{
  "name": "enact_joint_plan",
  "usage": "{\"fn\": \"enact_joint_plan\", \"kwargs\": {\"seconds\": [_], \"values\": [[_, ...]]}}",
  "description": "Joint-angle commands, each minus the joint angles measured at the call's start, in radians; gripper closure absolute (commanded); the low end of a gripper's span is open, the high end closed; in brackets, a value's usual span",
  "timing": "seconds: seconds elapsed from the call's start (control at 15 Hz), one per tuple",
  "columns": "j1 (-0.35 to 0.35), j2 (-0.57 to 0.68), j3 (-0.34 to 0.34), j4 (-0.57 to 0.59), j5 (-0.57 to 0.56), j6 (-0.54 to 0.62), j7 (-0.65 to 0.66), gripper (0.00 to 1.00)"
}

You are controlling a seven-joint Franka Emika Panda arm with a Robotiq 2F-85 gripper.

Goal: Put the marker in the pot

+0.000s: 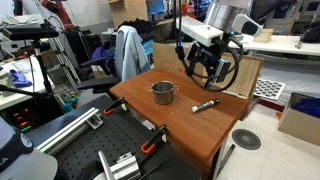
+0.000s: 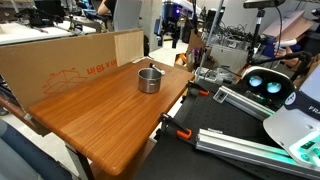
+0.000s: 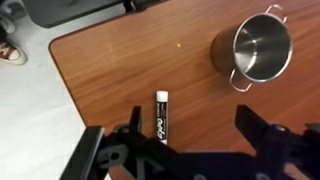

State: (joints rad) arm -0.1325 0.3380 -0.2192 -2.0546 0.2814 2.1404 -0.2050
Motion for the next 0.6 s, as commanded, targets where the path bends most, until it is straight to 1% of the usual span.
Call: {"fn": "enact_joint_plan", "kwargs": {"seconds": [0.0, 0.2, 0.53], "values": [[-0.026, 0.101, 0.035, 0.086, -0.015, 0.033, 0.118, 0.00], [-0.022, 0.178, 0.039, 0.143, -0.037, 0.077, 0.187, 0.00], [-0.014, 0.285, 0.032, 0.238, -0.089, 0.087, 0.279, 0.00]]}}
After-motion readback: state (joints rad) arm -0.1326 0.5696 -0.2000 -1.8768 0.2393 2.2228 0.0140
